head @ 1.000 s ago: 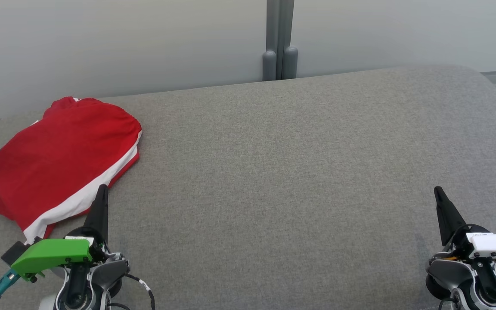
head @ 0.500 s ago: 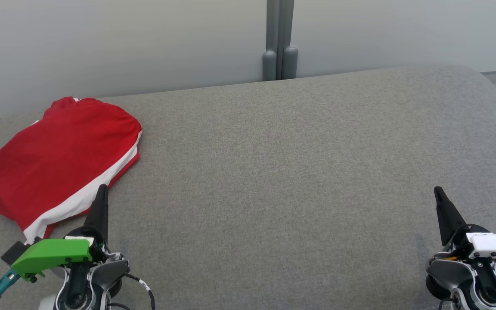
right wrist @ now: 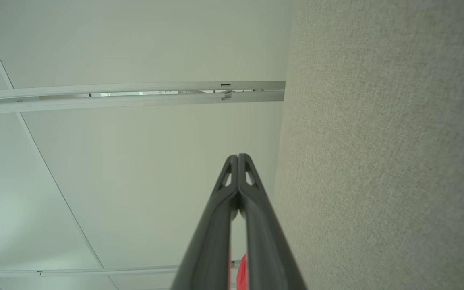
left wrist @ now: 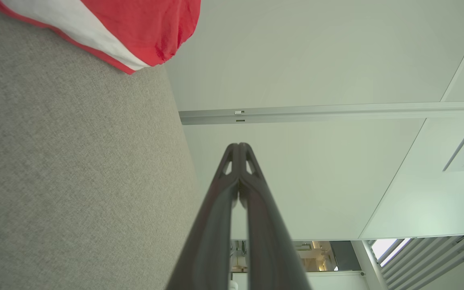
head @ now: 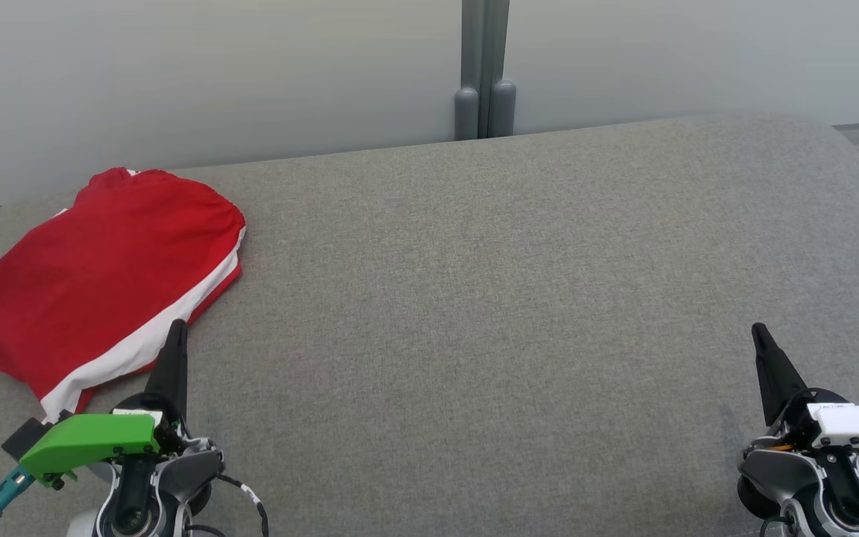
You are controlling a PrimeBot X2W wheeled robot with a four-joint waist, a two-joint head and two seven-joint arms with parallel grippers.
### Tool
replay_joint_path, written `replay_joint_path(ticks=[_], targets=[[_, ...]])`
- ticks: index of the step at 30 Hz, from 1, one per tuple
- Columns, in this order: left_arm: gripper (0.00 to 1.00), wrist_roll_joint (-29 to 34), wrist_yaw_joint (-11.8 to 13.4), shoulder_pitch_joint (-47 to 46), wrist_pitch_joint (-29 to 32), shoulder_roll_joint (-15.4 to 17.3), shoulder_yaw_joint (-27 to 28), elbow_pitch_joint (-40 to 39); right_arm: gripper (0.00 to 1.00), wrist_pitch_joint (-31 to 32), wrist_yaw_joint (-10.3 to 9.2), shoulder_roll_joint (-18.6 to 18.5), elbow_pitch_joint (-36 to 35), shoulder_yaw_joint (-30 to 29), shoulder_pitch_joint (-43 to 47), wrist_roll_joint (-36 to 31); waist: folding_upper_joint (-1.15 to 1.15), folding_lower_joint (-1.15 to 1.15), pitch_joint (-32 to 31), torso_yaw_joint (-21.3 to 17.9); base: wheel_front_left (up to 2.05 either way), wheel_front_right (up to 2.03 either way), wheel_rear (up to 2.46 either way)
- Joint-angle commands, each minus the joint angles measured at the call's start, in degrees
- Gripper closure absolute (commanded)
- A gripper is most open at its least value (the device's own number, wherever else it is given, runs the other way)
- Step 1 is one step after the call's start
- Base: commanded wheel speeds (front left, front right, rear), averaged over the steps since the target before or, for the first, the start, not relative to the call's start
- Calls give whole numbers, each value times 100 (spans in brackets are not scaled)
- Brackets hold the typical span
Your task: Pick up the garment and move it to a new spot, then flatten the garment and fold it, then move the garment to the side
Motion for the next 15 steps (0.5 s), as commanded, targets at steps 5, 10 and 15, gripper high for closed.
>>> replay_joint_path(ticks=[5,10,15], targets=[[100,51,13,-94,-15,27,-6,-22,100,0,11,-32,9,-1,-61,-6,0,0,0,0,0,0,0],[100,51,13,-94,-15,27,-6,-22,100,0,11,-32,9,-1,-61,-6,0,0,0,0,0,0,0],[100,51,13,-94,-15,27,-6,-22,100,0,11,-32,9,-1,-61,-6,0,0,0,0,0,0,0]])
